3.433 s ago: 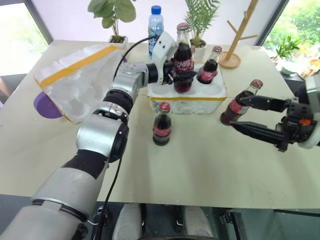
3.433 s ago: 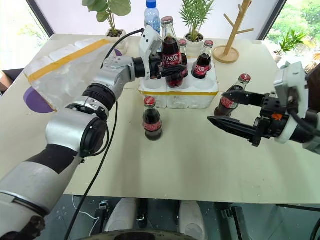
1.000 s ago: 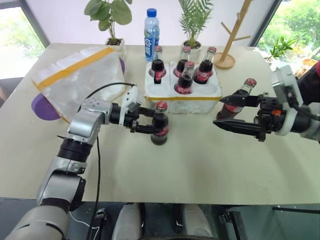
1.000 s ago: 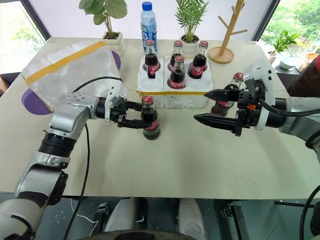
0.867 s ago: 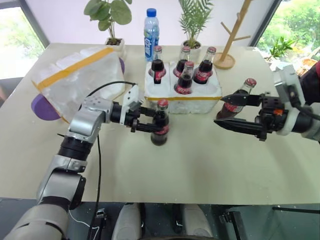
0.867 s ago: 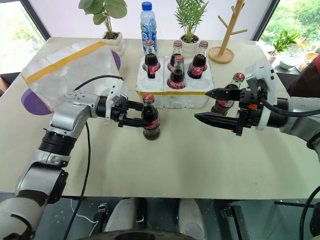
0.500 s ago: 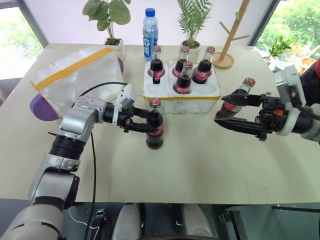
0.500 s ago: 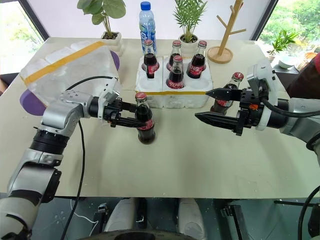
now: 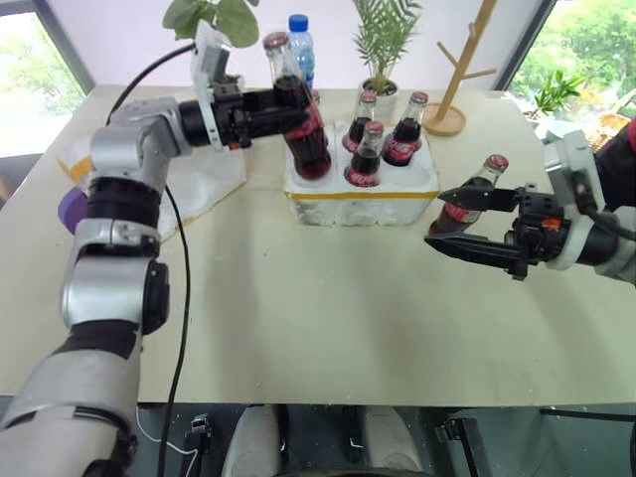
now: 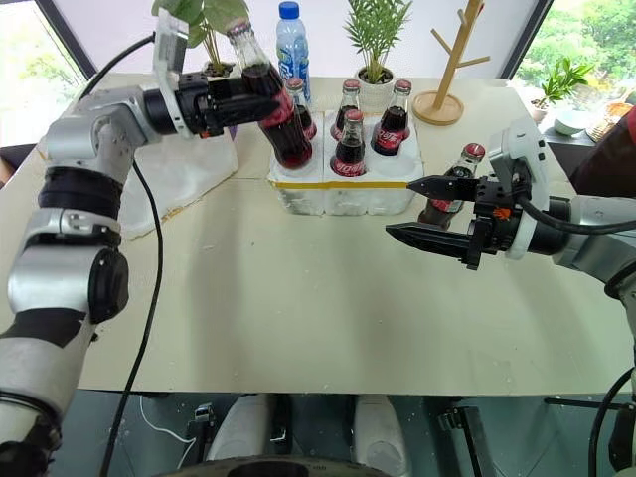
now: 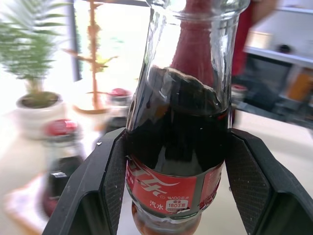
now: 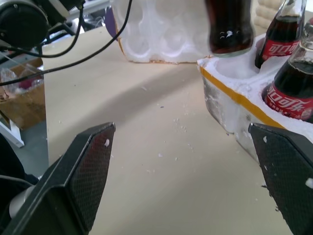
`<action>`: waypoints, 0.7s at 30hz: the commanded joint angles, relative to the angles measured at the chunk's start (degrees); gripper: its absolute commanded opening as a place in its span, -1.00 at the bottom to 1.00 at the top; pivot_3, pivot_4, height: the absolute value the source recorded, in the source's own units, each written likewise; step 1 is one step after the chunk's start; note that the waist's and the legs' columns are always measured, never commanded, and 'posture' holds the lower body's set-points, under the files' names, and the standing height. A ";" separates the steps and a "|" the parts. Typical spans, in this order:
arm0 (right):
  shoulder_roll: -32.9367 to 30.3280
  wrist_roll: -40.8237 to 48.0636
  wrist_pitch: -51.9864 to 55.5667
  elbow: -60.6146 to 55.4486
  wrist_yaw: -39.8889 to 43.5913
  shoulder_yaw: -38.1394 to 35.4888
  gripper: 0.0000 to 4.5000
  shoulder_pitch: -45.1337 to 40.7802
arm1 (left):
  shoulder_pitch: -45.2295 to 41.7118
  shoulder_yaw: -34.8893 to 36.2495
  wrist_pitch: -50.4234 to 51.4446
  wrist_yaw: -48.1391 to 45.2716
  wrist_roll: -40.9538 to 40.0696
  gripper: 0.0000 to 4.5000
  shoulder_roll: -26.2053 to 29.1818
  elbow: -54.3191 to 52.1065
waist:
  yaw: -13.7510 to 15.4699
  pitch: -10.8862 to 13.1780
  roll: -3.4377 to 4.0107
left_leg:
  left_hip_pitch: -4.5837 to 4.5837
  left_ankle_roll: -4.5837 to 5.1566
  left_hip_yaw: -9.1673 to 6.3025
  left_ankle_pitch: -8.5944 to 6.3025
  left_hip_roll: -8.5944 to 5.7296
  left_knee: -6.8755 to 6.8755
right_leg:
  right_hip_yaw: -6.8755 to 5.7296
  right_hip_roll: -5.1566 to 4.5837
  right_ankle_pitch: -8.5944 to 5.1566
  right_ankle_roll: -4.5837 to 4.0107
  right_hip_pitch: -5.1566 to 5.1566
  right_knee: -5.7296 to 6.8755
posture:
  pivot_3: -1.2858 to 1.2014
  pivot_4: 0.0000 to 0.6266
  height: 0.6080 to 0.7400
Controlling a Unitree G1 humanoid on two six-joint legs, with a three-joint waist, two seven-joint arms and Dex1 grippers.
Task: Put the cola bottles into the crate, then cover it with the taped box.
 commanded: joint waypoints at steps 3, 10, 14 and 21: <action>0.69 0.17 -0.67 -0.71 -0.74 -1.02 1.00 -1.07 | -4.51 1.30 -7.93 -1.28 3.14 0.05 -1.79 6.42 | 0.04 0.01 -0.02 | -0.03 0.02 0.04 -0.01 -0.02 0.00 | 0.00 -0.03 0.00 0.01 -0.01 -0.02 | 0.03 -0.52 1.00; 1.06 1.26 -0.14 -2.35 -2.44 -2.66 1.00 1.00 | 1.46 -3.27 -20.27 2.03 12.25 0.05 -5.92 8.90 | 0.04 0.03 -0.04 | -0.07 0.02 0.04 -0.01 -0.02 0.01 | 0.00 -0.06 0.00 0.01 -0.06 0.00 | 0.03 -0.52 1.00; 1.40 1.36 -0.34 -2.69 -3.15 -2.58 1.00 1.36 | 3.56 -4.83 -22.58 3.05 15.45 0.05 -7.25 9.69 | -0.14 0.06 -0.09 | -0.06 0.02 0.04 -0.01 -0.01 0.02 | 0.01 -0.06 0.01 0.00 -0.08 0.03 | 0.03 -0.52 1.00; 1.77 -1.68 -1.70 -2.09 -4.60 -1.61 1.00 1.79 | 4.64 -4.34 -21.54 3.89 16.84 0.65 -7.51 10.58 | 0.00 0.06 -0.10 | -0.08 0.08 0.05 -0.05 -0.01 0.01 | 0.01 -0.06 0.01 0.00 -0.10 0.01 | 0.03 -0.52 1.00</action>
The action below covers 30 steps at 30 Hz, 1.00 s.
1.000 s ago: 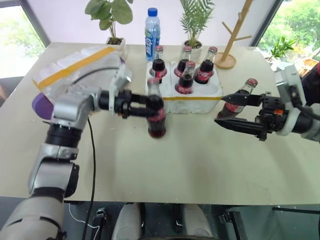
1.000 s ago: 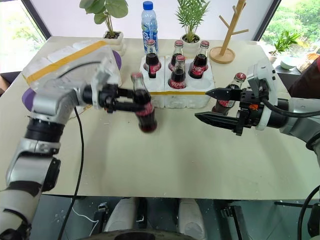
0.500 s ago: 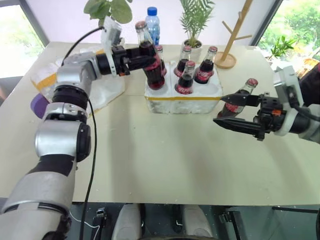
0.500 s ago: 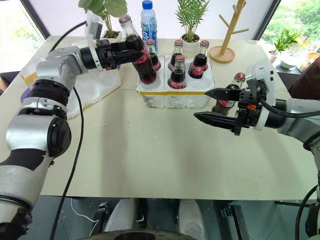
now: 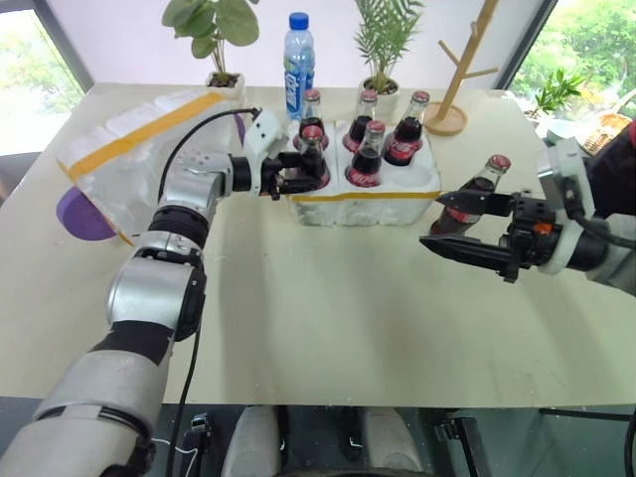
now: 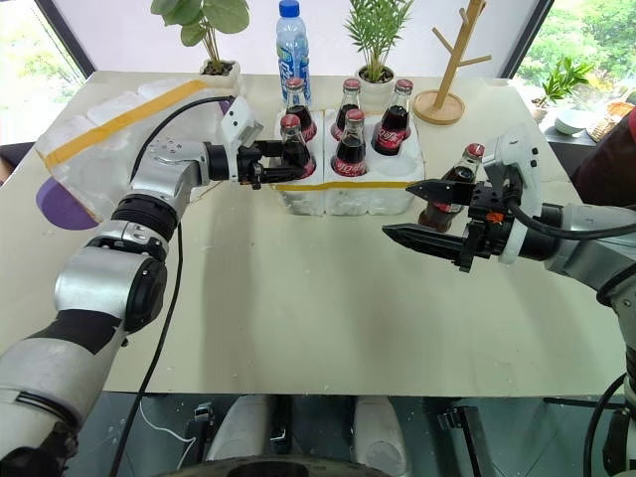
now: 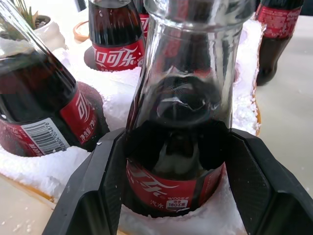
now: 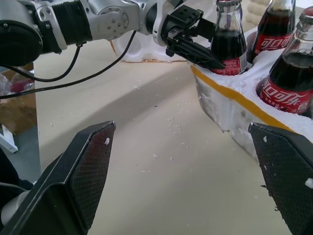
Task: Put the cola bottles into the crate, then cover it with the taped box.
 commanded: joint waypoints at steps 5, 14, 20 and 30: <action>-0.42 -6.51 -3.54 -0.11 -1.22 -2.28 1.00 3.98 | -2.67 3.79 5.32 -4.41 -3.08 0.97 3.34 -3.55 | -0.08 0.00 0.00 | 0.01 0.00 0.00 0.00 0.00 0.02 | 0.00 0.00 0.00 0.00 0.01 0.02 | 0.03 -0.52 1.00; 4.38 -14.77 -6.07 3.30 -8.80 -6.26 1.00 13.15 | 3.13 3.35 33.19 -26.73 -17.08 0.97 18.60 -34.72 | -0.46 -0.02 0.03 | 0.03 -0.01 0.02 0.01 0.06 0.01 | 0.03 0.04 0.00 0.00 0.01 0.04 | 0.03 -0.52 1.00; 11.43 -19.51 -7.05 9.36 -18.38 -5.54 1.00 8.34 | 13.80 -1.40 40.16 -27.26 -27.06 0.97 29.08 -55.11 | -0.69 -0.08 0.16 | 0.24 -0.10 0.02 0.06 0.20 0.01 | 0.13 0.03 -0.01 -0.01 0.13 0.18 | 0.03 -0.52 1.00; 19.47 -25.82 -11.75 19.55 -21.62 0.02 1.00 0.10 | 14.78 -0.06 40.70 -21.30 -26.34 0.97 24.42 -57.56 | -0.14 -0.07 0.17 | 0.18 -0.11 0.03 0.06 0.01 0.02 | 0.12 0.06 -0.02 -0.01 0.13 0.11 | 0.03 -0.52 1.00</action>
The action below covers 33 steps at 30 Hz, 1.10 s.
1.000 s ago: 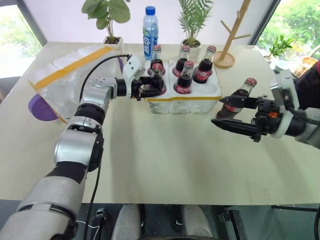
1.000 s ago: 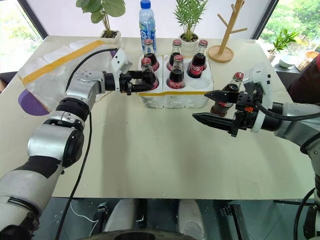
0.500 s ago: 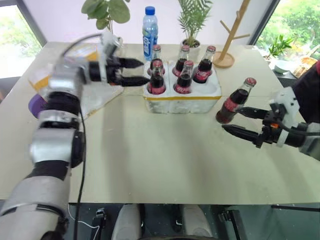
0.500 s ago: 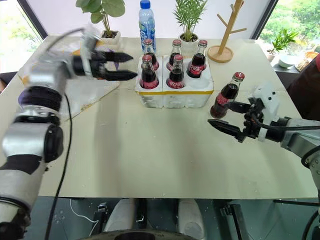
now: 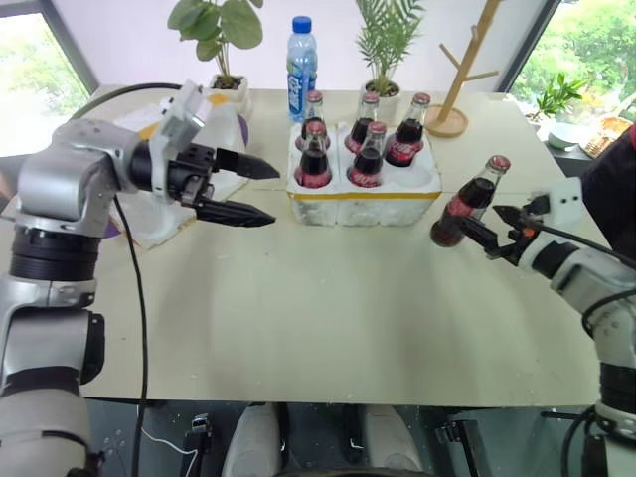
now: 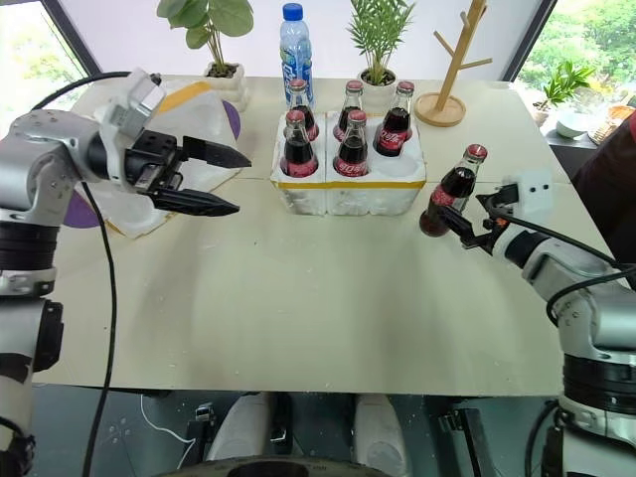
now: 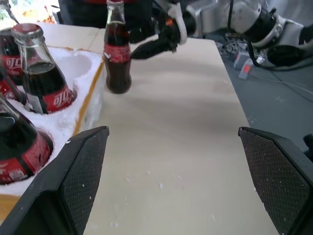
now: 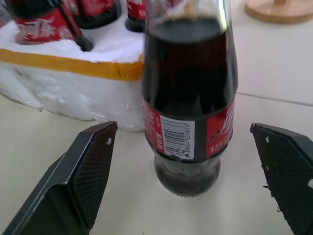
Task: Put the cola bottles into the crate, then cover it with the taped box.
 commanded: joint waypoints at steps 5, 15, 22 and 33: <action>2.44 -3.59 -5.19 7.15 1.41 1.86 1.00 -5.99 | -1.15 2.45 -0.04 3.14 -1.19 0.97 -1.19 -1.97 | -0.29 0.01 0.01 | 0.01 0.00 -0.01 0.00 0.04 -0.02 | 0.00 0.07 0.00 0.00 -0.02 0.00 | 0.03 -0.52 1.00; -0.15 -3.94 -6.98 9.26 6.44 0.87 0.23 -11.42 | 0.14 4.37 0.12 6.05 -1.54 1.00 -0.64 -2.55 | -0.33 0.04 0.07 | 0.01 0.00 0.00 0.00 0.05 -0.02 | 0.02 0.05 0.00 0.00 -0.02 0.01 | 0.03 -0.52 1.00; -3.69 -0.13 -3.24 6.66 10.73 2.14 0.23 -24.89 | 1.24 5.86 0.88 7.00 -1.94 1.00 0.44 -2.99 | -1.48 0.42 0.67 | -0.09 -0.01 0.09 0.01 0.03 -0.05 | 0.09 0.02 0.01 0.01 -0.23 0.07 | 0.03 -0.52 1.00; 3.72 -8.82 -8.18 20.17 11.27 12.04 0.23 -36.93 | 2.72 6.31 0.53 9.29 -2.23 1.00 0.56 -4.68 | -0.95 0.43 0.67 | -0.19 -0.02 0.15 0.01 0.12 -0.10 | 0.10 0.07 0.00 -0.03 -0.32 0.06 | 0.03 -0.52 1.00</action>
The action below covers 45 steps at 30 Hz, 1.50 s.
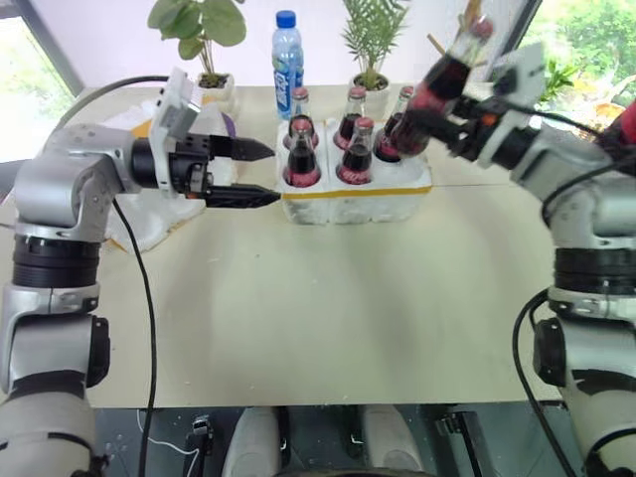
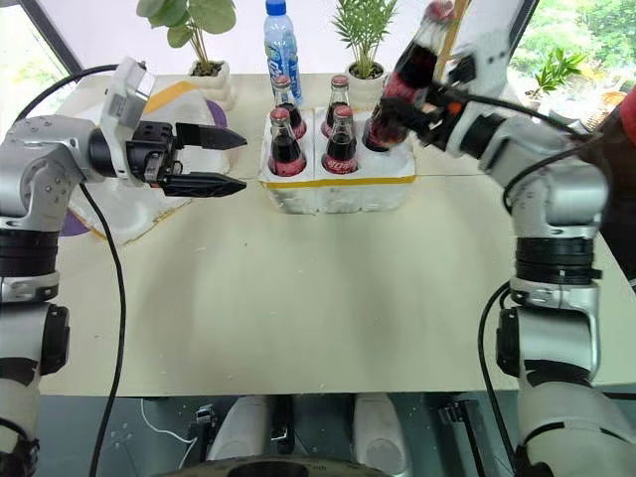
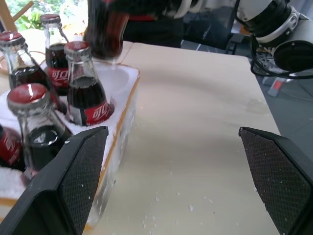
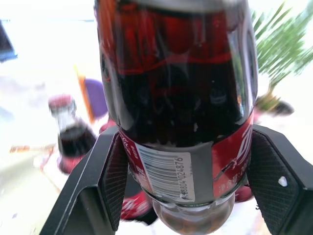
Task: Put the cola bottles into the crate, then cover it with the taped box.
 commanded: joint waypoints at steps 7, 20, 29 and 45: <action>0.11 -6.79 -3.51 3.42 -0.38 2.31 0.23 -0.21 | 1.39 3.10 -0.10 2.10 -1.06 1.00 2.48 -2.96 | -0.24 0.01 0.01 | -0.72 -0.33 -0.03 0.19 -0.17 0.11 | -0.03 -0.17 0.11 0.19 -0.51 -0.04 | 0.03 -0.52 1.00; -0.19 -7.06 -1.10 -0.65 2.53 2.15 0.98 2.42 | 1.72 6.44 2.97 3.01 -3.41 1.00 6.45 -5.93 | -0.30 0.00 0.00 | -0.66 -0.32 -0.10 0.20 -0.16 0.13 | -0.06 -0.15 0.11 0.19 -0.48 -0.02 | 0.03 -0.52 1.00; -19.70 4.15 9.53 -15.68 23.05 -1.56 0.98 2.28 | 14.96 22.89 10.20 3.88 -7.02 1.00 23.62 -15.36 | -0.63 0.03 0.03 | -0.63 -0.04 -0.04 0.04 -0.05 0.08 | -0.03 -0.15 0.10 0.19 -0.54 -0.05 | 0.03 -0.52 1.00; -17.33 15.10 11.21 -17.08 33.62 0.52 0.98 -4.11 | 23.43 15.25 -22.82 -5.67 19.59 1.00 36.43 27.57 | 0.69 -0.01 -0.03 | -0.12 -0.13 0.57 0.05 0.08 -0.02 | -0.06 -0.29 -0.03 -0.23 -0.26 -0.05 | 0.03 -0.52 1.00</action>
